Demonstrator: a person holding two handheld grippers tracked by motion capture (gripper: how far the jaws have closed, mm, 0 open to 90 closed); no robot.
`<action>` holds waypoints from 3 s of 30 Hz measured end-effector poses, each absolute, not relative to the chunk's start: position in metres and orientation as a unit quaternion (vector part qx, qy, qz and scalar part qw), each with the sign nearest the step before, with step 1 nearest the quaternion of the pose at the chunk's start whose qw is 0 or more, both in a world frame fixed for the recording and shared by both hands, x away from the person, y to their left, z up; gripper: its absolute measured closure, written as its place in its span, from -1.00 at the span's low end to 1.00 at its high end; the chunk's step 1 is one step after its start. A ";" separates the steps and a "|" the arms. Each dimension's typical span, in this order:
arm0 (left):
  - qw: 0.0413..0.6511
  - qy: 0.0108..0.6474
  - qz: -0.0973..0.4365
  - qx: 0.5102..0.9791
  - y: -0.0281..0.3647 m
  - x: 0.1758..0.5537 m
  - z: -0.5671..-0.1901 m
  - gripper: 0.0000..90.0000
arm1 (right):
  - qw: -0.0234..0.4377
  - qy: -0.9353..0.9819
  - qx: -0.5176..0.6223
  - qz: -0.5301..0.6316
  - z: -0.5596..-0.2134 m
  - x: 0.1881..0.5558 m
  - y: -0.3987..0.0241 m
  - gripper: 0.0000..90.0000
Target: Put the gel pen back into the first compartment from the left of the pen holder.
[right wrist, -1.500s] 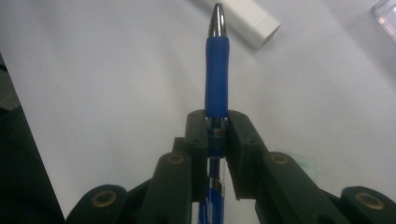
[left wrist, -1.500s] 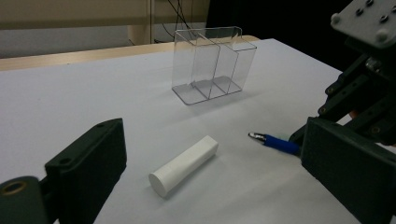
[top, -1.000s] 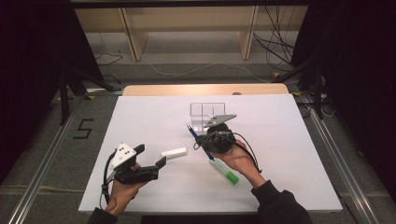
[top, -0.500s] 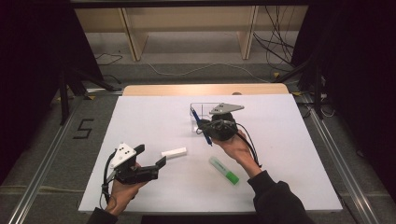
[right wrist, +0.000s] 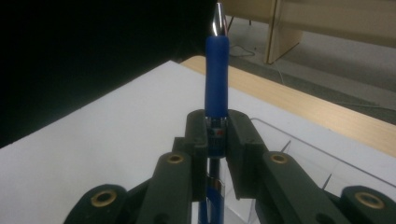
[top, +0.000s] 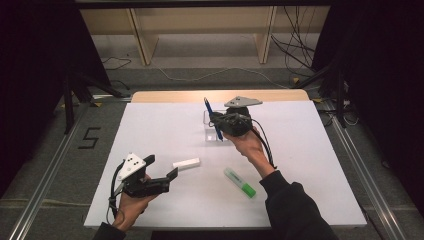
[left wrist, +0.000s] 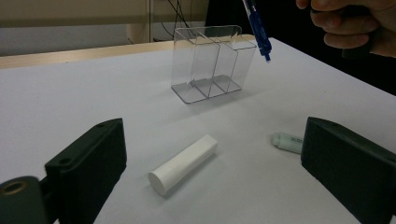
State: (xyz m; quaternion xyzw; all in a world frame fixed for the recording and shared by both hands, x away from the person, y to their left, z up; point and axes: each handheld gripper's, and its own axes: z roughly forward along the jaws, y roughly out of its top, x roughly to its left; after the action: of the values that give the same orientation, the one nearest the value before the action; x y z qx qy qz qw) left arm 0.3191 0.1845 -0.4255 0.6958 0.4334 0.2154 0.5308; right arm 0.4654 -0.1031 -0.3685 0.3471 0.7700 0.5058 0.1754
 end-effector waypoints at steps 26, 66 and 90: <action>0.531 0.433 0.214 0.696 0.183 0.319 -0.426 -0.86 | 0.201 0.738 0.373 0.526 -0.361 0.502 -0.092 0.77; 0.533 0.433 0.212 0.696 0.184 0.319 -0.426 -0.86 | 0.235 0.729 0.388 0.513 -0.376 0.531 -0.071 0.77; 0.532 0.431 0.212 0.698 0.184 0.319 -0.425 -0.86 | 0.226 0.736 0.401 0.497 -0.390 0.535 -0.064 0.77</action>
State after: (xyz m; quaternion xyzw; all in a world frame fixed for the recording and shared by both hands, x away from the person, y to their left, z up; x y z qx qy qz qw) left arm 0.3185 0.1837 -0.4251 0.6975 0.4313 0.2115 0.5317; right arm 0.5346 -0.0639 -0.3899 0.4009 0.7356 0.4970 0.2261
